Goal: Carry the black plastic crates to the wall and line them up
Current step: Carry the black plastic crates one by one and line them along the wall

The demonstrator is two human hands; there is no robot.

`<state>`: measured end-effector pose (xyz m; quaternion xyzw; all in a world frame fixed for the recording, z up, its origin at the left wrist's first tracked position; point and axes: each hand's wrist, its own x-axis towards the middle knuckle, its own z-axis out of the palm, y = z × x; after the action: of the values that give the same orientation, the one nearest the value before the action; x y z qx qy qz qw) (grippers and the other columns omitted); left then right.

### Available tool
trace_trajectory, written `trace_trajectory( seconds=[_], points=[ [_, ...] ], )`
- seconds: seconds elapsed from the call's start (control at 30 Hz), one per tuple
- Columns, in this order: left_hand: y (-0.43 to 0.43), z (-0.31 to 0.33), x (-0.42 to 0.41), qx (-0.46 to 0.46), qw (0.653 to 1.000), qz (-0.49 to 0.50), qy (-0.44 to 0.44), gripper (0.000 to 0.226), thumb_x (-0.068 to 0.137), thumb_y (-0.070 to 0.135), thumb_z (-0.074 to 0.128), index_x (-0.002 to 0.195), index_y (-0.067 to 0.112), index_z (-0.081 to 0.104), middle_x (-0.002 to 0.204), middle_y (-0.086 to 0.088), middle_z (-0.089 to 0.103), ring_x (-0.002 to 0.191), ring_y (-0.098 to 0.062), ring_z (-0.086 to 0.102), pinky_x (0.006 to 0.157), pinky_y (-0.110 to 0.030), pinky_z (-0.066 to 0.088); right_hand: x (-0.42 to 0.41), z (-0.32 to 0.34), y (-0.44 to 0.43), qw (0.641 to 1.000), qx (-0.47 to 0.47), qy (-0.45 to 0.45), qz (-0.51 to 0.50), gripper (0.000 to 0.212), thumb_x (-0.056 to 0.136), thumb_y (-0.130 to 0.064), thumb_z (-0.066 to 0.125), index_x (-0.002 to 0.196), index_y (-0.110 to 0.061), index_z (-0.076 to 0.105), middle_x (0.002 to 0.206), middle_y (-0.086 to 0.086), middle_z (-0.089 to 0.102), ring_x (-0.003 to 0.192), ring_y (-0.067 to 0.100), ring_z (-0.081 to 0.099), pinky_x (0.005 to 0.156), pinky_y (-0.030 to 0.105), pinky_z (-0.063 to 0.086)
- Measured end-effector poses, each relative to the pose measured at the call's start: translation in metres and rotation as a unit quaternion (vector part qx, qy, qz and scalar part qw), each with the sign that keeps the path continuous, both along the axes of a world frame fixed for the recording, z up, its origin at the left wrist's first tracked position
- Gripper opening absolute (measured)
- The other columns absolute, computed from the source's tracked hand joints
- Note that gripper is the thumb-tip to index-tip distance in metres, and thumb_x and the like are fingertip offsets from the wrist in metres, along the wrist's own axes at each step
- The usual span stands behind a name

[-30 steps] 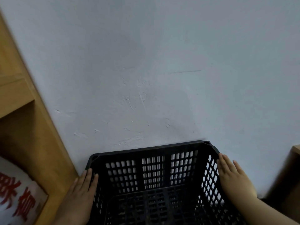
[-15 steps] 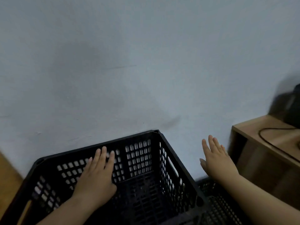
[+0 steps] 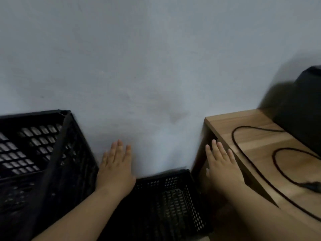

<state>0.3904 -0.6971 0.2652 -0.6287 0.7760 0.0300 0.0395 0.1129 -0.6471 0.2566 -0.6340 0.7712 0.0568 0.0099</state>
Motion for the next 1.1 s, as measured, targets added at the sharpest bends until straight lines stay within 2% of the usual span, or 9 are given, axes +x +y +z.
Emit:
trace_trajectory(
  seconds=[0.17,0.33,0.67,0.7,0.77,0.83,0.93,1.03,1.1],
  points=[
    [-0.004,-0.108,-0.019,0.073,0.994,0.065,-0.038,0.089,0.086,0.037,0.044,0.144,0.012,-0.019,0.154,-0.015,-0.024,0.142,-0.027,-0.022,0.116,-0.040,-0.010,-0.037,-0.089,-0.013,0.998,0.060,-0.015,0.008,0.072,0.095,-0.028,0.032,0.135,-0.015,-0.027,0.143,0.003,-0.034,0.142,0.020,-0.022,0.116,0.041,-0.010],
    [-0.005,-0.238,-0.002,0.115,0.986,0.089,-0.079,0.084,0.088,0.033,0.041,0.145,0.013,-0.016,0.155,-0.013,-0.022,0.143,-0.026,-0.020,0.116,-0.040,-0.010,-0.061,-0.206,-0.026,0.992,0.122,-0.006,0.010,0.072,0.094,-0.027,0.032,0.146,-0.016,-0.017,0.156,0.005,-0.024,0.144,0.019,-0.021,0.117,0.040,-0.007],
    [-0.033,-0.453,0.031,0.146,0.973,0.060,-0.168,0.082,0.092,0.036,0.038,0.142,0.013,-0.022,0.154,-0.014,-0.023,0.143,-0.028,-0.019,0.116,-0.041,-0.010,-0.080,-0.428,-0.064,0.990,0.123,0.036,0.058,0.074,0.091,-0.022,0.034,0.146,-0.015,-0.015,0.155,0.004,-0.022,0.146,0.021,-0.013,0.114,0.037,-0.008],
    [-0.038,-0.465,0.037,0.149,0.971,0.062,-0.177,0.081,0.092,0.035,0.038,0.143,0.013,-0.021,0.154,-0.015,-0.023,0.143,-0.028,-0.019,0.116,-0.041,-0.009,-0.081,-0.445,-0.068,0.991,0.106,0.040,0.071,0.075,0.089,-0.020,0.038,0.147,-0.013,-0.008,0.154,0.005,-0.018,0.147,0.023,-0.007,0.112,0.036,-0.008],
    [-0.046,-0.485,0.049,0.144,0.968,0.066,-0.197,0.078,0.093,0.033,0.036,0.144,0.013,-0.020,0.155,-0.014,-0.023,0.143,-0.028,-0.019,0.116,-0.041,-0.008,-0.086,-0.475,-0.071,0.990,0.077,0.059,0.101,0.073,0.078,-0.013,0.050,0.145,-0.004,0.023,0.155,0.015,0.015,0.144,0.027,0.017,0.112,0.034,-0.006],
    [-0.050,-0.498,0.062,0.124,0.970,0.048,-0.202,0.076,0.093,0.029,0.037,0.145,0.013,-0.016,0.154,-0.012,-0.024,0.143,-0.030,-0.019,0.115,-0.040,-0.013,-0.094,-0.497,-0.070,0.991,0.049,0.048,0.116,0.063,0.072,-0.009,0.043,0.134,0.003,0.042,0.143,0.023,0.041,0.134,0.030,0.028,0.114,0.030,-0.010],
    [-0.053,-0.507,0.072,0.069,0.982,0.018,-0.173,0.080,0.084,0.020,0.056,0.147,0.009,0.009,0.154,-0.016,-0.007,0.144,-0.034,-0.001,0.104,-0.032,-0.031,-0.102,-0.509,-0.067,0.990,0.065,0.041,0.121,0.061,0.074,-0.011,0.030,0.129,0.008,0.046,0.140,0.025,0.044,0.137,0.029,0.022,0.114,0.029,-0.012],
    [-0.054,-0.509,0.072,0.085,0.977,0.026,-0.192,0.087,0.073,0.015,0.069,0.145,0.007,0.020,0.153,-0.019,0.007,0.143,-0.032,0.009,0.107,-0.032,-0.030,-0.107,-0.513,-0.065,0.988,0.082,0.030,0.124,0.059,0.077,-0.011,0.026,0.128,0.011,0.045,0.141,0.025,0.042,0.146,0.016,-0.010,0.114,0.029,-0.011],
    [-0.056,-0.508,0.070,0.080,0.977,0.019,-0.197,0.093,0.066,0.012,0.074,0.144,0.006,0.023,0.152,-0.019,0.010,0.142,-0.030,0.011,0.110,-0.034,-0.028,-0.107,-0.513,-0.064,0.989,0.085,0.015,0.122,0.059,0.078,-0.010,0.023,0.128,0.013,0.045,0.141,0.026,0.040,0.145,0.014,-0.016,0.115,0.030,-0.010]
  ],
)
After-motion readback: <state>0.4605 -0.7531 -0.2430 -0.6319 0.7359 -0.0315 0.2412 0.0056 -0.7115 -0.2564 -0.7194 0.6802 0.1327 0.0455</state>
